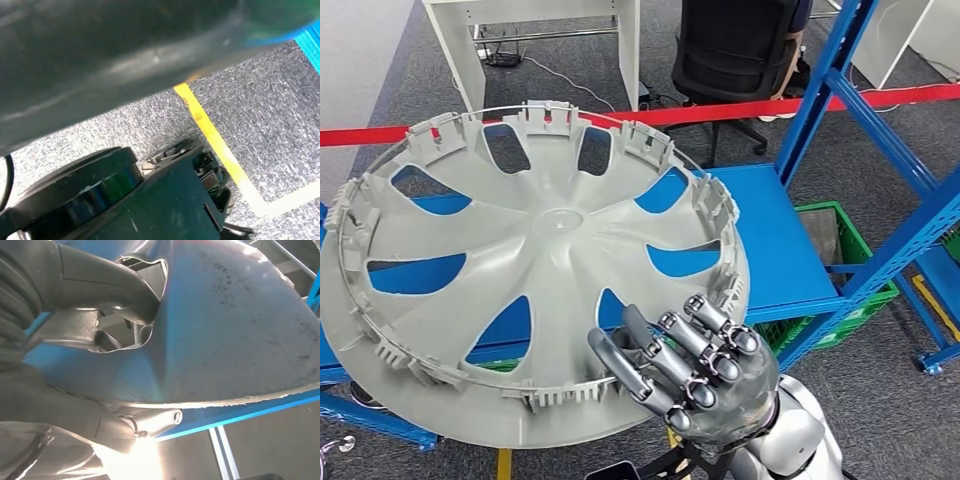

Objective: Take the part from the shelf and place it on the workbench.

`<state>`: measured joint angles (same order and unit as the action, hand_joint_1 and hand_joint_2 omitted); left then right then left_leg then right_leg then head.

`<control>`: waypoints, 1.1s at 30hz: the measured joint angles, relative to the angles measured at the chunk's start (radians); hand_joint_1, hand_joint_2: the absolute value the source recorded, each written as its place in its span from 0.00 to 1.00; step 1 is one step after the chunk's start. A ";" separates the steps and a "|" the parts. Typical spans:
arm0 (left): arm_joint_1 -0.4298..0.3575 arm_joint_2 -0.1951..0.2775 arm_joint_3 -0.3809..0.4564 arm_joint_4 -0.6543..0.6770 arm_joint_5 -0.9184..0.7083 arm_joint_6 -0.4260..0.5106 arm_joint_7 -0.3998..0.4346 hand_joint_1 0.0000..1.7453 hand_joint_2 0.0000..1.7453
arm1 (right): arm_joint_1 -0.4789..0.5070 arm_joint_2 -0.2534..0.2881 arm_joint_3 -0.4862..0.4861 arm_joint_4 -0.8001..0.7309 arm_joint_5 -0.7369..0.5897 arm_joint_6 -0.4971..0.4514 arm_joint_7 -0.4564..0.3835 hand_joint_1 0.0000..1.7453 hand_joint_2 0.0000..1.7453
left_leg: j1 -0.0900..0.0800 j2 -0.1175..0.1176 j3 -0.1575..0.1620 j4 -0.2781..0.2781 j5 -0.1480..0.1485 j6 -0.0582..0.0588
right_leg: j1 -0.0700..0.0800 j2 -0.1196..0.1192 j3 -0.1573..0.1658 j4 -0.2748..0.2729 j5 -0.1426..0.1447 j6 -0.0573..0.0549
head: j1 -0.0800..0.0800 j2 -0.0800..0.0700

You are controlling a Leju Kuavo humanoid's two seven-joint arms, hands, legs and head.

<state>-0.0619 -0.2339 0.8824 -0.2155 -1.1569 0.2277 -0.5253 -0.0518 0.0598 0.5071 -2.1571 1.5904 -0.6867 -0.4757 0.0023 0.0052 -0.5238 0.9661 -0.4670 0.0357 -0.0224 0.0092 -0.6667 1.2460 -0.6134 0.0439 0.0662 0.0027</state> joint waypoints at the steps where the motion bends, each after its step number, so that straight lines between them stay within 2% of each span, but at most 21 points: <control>1: 0.001 0.000 0.000 0.000 0.000 0.000 0.000 0.00 0.00 | 0.000 0.000 0.000 0.000 0.000 0.000 0.000 1.00 1.00 | 0.000 0.001 0.000 0.001 0.000 0.000 | 0.000 -0.001 -0.016 0.033 -0.001 0.001 | 0.000 0.000; 2: 0.001 0.000 0.000 0.000 0.000 0.000 0.000 0.00 0.00 | 0.000 0.000 0.000 0.000 0.000 0.000 0.000 1.00 1.00 | 0.000 0.002 0.000 0.004 -0.001 -0.001 | 0.000 -0.002 -0.013 0.024 0.020 0.002 | 0.000 0.000; 4: 0.001 0.000 0.000 0.000 -0.001 0.000 0.000 0.00 0.00 | -0.001 0.000 0.001 0.000 0.000 0.000 0.000 1.00 1.00 | 0.001 0.003 0.000 0.015 -0.006 -0.008 | -0.001 -0.009 0.042 -0.094 0.091 0.001 | 0.000 0.000; 5: 0.001 0.000 0.000 0.000 -0.001 0.001 0.000 0.00 0.00 | -0.002 0.000 0.002 0.000 0.000 0.000 0.000 1.00 1.00 | 0.000 0.002 -0.004 0.023 -0.011 -0.013 | 0.000 -0.013 0.076 -0.156 0.116 -0.001 | 0.001 0.000; 7: 0.002 0.000 0.000 0.000 -0.002 0.005 0.000 0.00 0.00 | -0.004 0.000 0.003 0.000 0.000 0.000 0.001 1.00 1.00 | -0.004 0.002 -0.013 0.037 -0.016 -0.024 | 0.002 -0.016 0.108 -0.218 0.127 -0.006 | 0.000 0.000; 10: 0.003 0.000 0.000 0.000 -0.003 0.011 0.000 0.00 0.00 | -0.003 0.000 0.006 -0.001 0.000 0.000 0.002 1.00 1.00 | -0.005 0.004 -0.024 0.050 -0.020 -0.036 | 0.001 -0.009 0.100 -0.220 0.126 -0.021 | -0.003 0.000; 12: 0.002 0.001 0.000 0.000 -0.004 0.012 0.000 0.00 0.00 | -0.004 0.000 0.006 -0.001 0.000 0.000 0.001 1.00 1.00 | -0.002 0.003 -0.043 0.099 -0.067 -0.048 | -0.002 -0.009 0.092 -0.222 0.133 -0.036 | -0.004 0.000; 15: 0.003 0.001 0.000 0.000 -0.006 0.013 0.000 0.00 0.00 | -0.005 0.000 0.007 -0.001 0.000 0.000 -0.002 1.00 1.00 | 0.003 0.002 -0.105 0.283 -0.179 -0.059 | 0.000 -0.010 0.072 -0.222 0.147 -0.049 | -0.006 0.000; 16: 0.003 0.002 0.000 0.000 -0.007 0.013 0.000 0.00 0.00 | -0.005 0.000 0.007 -0.001 0.000 0.000 -0.002 1.00 1.00 | 0.004 0.002 -0.115 0.324 -0.193 -0.060 | 0.000 -0.010 0.065 -0.222 0.153 -0.049 | -0.006 0.000; 17: 0.003 0.002 0.000 0.000 -0.007 0.013 0.001 0.00 0.00 | -0.005 0.000 0.007 -0.001 0.000 0.000 -0.003 1.00 1.00 | 0.004 0.002 -0.108 0.328 -0.188 -0.060 | 0.001 -0.010 0.058 -0.222 0.158 -0.049 | -0.006 0.000; 18: 0.002 0.002 0.000 0.000 -0.008 0.013 0.001 0.00 0.00 | -0.005 0.000 0.007 -0.002 0.000 0.000 -0.003 1.00 1.00 | 0.004 0.002 -0.082 0.293 -0.165 -0.058 | 0.001 -0.009 0.052 -0.222 0.164 -0.047 | -0.006 0.000; 20: 0.000 0.002 0.000 0.000 -0.009 0.014 0.001 0.00 0.00 | -0.005 0.000 0.007 -0.003 0.000 0.000 -0.004 1.00 1.00 | 0.004 0.000 0.004 0.147 -0.107 -0.053 | 0.001 -0.007 0.042 -0.221 0.176 -0.041 | -0.006 0.000; 22: -0.002 0.002 0.000 0.000 -0.010 0.014 0.002 0.00 0.00 | -0.006 0.000 0.007 -0.005 0.000 0.000 -0.005 1.00 1.00 | 0.001 -0.004 0.061 0.040 -0.080 -0.047 | 0.002 -0.006 0.036 -0.223 0.189 -0.030 | -0.005 0.000; 25: -0.001 0.002 0.000 0.000 -0.012 0.015 0.003 0.00 0.00 | -0.008 0.000 0.007 -0.006 0.000 0.000 -0.009 1.00 1.00 | -0.005 -0.006 0.055 0.022 -0.064 -0.033 | 0.001 -0.006 0.030 -0.230 0.214 -0.011 | -0.005 0.000; 26: -0.001 0.002 0.000 0.000 -0.013 0.016 0.004 0.00 0.00 | -0.007 0.000 0.007 -0.007 0.000 0.000 -0.009 1.00 1.00 | -0.004 -0.003 0.047 0.019 -0.054 -0.025 | 0.000 -0.006 0.025 -0.228 0.209 -0.006 | -0.005 0.000; 27: -0.002 0.002 0.000 0.000 -0.013 0.017 0.004 0.00 0.00 | -0.008 0.000 0.006 -0.008 0.000 0.000 -0.010 1.00 1.00 | -0.003 -0.001 0.037 0.017 -0.042 -0.015 | 0.000 -0.006 0.014 -0.211 0.185 -0.003 | -0.003 0.000; 28: -0.003 0.002 0.000 0.000 -0.013 0.018 0.004 0.00 0.00 | -0.008 0.000 0.006 -0.008 0.000 0.000 -0.010 1.00 1.00 | -0.002 0.002 0.025 0.014 -0.029 -0.007 | 0.000 -0.007 -0.001 -0.173 0.145 -0.001 | -0.001 0.000; 30: -0.004 0.002 0.000 0.000 -0.014 0.019 0.004 0.00 0.00 | -0.008 0.000 0.006 -0.008 0.000 0.000 -0.010 1.00 1.00 | -0.006 0.004 -0.005 0.016 -0.007 0.002 | 0.002 -0.008 -0.036 -0.046 0.043 0.001 | 0.003 0.000; 31: -0.003 0.002 0.000 0.000 -0.014 0.020 0.004 0.00 0.00 | -0.008 0.000 0.006 -0.008 0.000 0.000 -0.010 1.00 1.00 | -0.009 0.006 -0.021 0.017 0.004 0.004 | 0.003 -0.008 -0.045 0.016 0.013 0.001 | 0.003 0.000; 32: -0.003 0.002 0.000 0.000 -0.014 0.021 0.004 0.00 0.00 | -0.008 0.000 0.006 -0.008 0.000 0.000 -0.010 1.00 1.00 | -0.013 0.007 -0.036 0.019 0.014 0.005 | 0.004 -0.008 -0.043 0.054 0.005 0.000 | 0.003 0.000; 33: -0.003 0.002 0.000 0.000 -0.014 0.021 0.004 0.00 0.00 | -0.007 0.000 0.006 -0.008 0.000 0.000 -0.010 1.00 1.00 | -0.016 0.008 -0.051 0.022 0.024 0.006 | 0.005 -0.008 -0.024 0.060 0.018 -0.003 | 0.003 0.000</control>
<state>-0.0649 -0.2318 0.8824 -0.2152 -1.1713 0.2489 -0.5211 -0.0589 0.0599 0.5135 -2.1654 1.5908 -0.6867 -0.4857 -0.0132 0.0134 -0.5750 0.9878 -0.4434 0.0415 -0.0171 0.0014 -0.6911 1.3061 -0.5955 0.0405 0.0693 0.0027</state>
